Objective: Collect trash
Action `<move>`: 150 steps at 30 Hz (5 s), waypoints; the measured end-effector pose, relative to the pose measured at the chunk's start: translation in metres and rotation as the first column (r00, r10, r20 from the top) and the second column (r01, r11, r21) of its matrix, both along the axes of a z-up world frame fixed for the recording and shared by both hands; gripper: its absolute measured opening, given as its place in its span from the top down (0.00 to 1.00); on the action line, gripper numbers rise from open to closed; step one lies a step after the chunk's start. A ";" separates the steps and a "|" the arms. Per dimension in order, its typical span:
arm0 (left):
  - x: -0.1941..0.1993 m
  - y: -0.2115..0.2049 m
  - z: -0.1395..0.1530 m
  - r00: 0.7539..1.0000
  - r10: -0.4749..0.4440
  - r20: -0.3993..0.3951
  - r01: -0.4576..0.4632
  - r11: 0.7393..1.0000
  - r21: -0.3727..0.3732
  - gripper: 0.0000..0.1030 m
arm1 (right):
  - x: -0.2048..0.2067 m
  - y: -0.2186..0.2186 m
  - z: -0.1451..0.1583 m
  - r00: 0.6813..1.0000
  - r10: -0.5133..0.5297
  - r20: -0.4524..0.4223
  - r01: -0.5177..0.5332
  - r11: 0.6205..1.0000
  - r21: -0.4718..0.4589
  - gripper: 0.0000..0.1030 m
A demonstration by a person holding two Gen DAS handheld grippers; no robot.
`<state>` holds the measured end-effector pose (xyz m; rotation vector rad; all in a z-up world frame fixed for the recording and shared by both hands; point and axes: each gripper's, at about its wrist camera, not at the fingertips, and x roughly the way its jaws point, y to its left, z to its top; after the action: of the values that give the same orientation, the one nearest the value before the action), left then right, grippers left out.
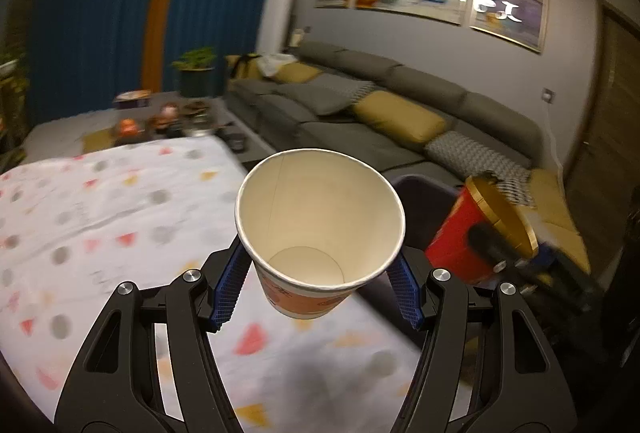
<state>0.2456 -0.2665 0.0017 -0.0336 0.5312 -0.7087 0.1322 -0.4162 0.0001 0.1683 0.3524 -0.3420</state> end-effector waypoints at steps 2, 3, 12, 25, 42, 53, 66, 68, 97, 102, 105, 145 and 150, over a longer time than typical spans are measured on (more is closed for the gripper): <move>-0.003 -0.021 0.001 0.999 -0.041 0.000 0.041 0.999 -0.007 0.39 | -0.004 -0.011 -0.005 1.000 -0.020 -0.012 0.020 1.000 0.003 0.45; -0.004 -0.029 0.000 0.998 -0.055 -0.004 0.055 0.998 -0.008 0.39 | -0.006 -0.015 -0.008 0.999 -0.026 -0.019 0.026 1.000 0.004 0.45; -0.001 -0.082 -0.015 0.991 -0.129 -0.041 0.129 0.992 0.010 0.39 | -0.012 -0.038 -0.029 0.997 -0.054 -0.049 0.055 0.998 0.016 0.44; 0.015 -0.107 -0.046 0.974 -0.183 -0.134 0.187 0.982 0.017 0.36 | -0.006 -0.050 -0.044 0.996 -0.044 -0.080 0.046 0.999 0.027 0.33; -0.015 -0.046 -0.024 0.999 -0.017 -0.029 0.018 0.999 0.029 0.06 | -0.039 -0.037 -0.025 0.989 -0.140 -0.048 0.139 0.990 -0.029 0.06; -0.082 0.058 -0.012 0.972 0.222 0.074 -0.230 0.966 0.118 0.06 | -0.072 0.023 -0.009 0.992 -0.111 -0.060 0.106 0.991 -0.079 0.05; -0.162 0.153 0.001 0.931 0.345 0.116 -0.358 0.927 0.115 0.06 | -0.124 0.118 0.007 0.999 -0.006 -0.031 0.003 0.993 -0.121 0.05; -0.172 0.165 0.002 0.924 0.363 0.121 -0.376 0.921 0.107 0.06 | -0.133 0.130 0.009 1.000 0.008 -0.022 -0.010 0.992 -0.125 0.05; -0.200 0.197 0.012 0.915 0.387 0.116 -0.395 0.917 0.058 0.06 | -0.159 0.162 0.021 0.999 0.049 0.010 -0.047 0.990 -0.133 0.05; -0.201 0.197 0.013 0.914 0.388 0.118 -0.396 0.917 0.053 0.06 | -0.159 0.164 0.022 0.999 0.053 0.013 -0.050 0.990 -0.135 0.05; -0.201 0.198 0.014 0.913 0.389 0.119 -0.397 0.916 0.051 0.06 | -0.160 0.163 0.023 0.998 0.053 0.015 -0.051 0.990 -0.135 0.05; -0.201 0.197 0.016 0.914 0.388 0.116 -0.395 0.917 0.047 0.06 | -0.156 0.164 0.026 0.998 0.062 0.018 -0.059 0.989 -0.133 0.05; -0.202 0.196 0.017 0.914 0.388 0.117 -0.396 0.917 0.046 0.06 | -0.156 0.164 0.026 0.998 0.063 0.017 -0.061 0.989 -0.132 0.05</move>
<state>0.0433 -0.0705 0.0184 -0.0371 0.4295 -0.2956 -0.0240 -0.2522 0.0265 0.0311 0.3127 -0.3008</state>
